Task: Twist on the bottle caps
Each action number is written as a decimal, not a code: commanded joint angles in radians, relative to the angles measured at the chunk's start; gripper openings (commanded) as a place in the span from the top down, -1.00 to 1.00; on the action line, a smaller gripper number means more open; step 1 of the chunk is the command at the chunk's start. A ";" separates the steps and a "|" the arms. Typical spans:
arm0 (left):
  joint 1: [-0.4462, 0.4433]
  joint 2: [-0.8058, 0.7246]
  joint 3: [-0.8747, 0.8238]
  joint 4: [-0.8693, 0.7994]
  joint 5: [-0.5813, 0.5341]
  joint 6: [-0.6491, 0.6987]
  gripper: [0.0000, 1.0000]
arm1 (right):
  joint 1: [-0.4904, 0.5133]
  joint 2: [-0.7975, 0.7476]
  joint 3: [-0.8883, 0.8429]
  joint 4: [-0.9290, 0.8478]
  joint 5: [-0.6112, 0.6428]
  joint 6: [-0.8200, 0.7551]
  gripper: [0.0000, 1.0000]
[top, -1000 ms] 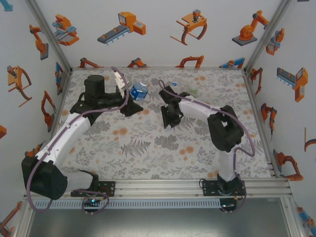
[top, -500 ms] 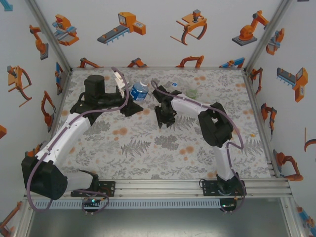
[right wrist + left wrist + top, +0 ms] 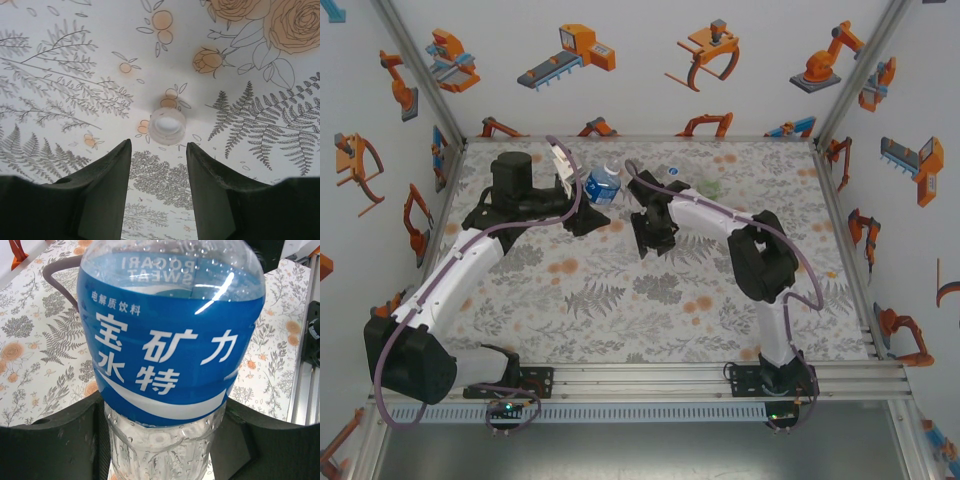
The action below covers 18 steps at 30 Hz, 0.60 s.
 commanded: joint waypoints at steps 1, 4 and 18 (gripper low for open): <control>0.007 0.003 0.006 0.009 0.023 0.005 1.00 | 0.008 -0.022 0.031 -0.022 0.012 -0.003 0.08; 0.007 0.003 0.007 0.009 0.024 0.004 1.00 | 0.009 -0.009 0.030 -0.021 0.010 -0.003 0.08; 0.007 0.007 0.007 0.008 0.024 0.001 1.00 | 0.009 0.027 0.041 -0.009 0.012 -0.008 0.08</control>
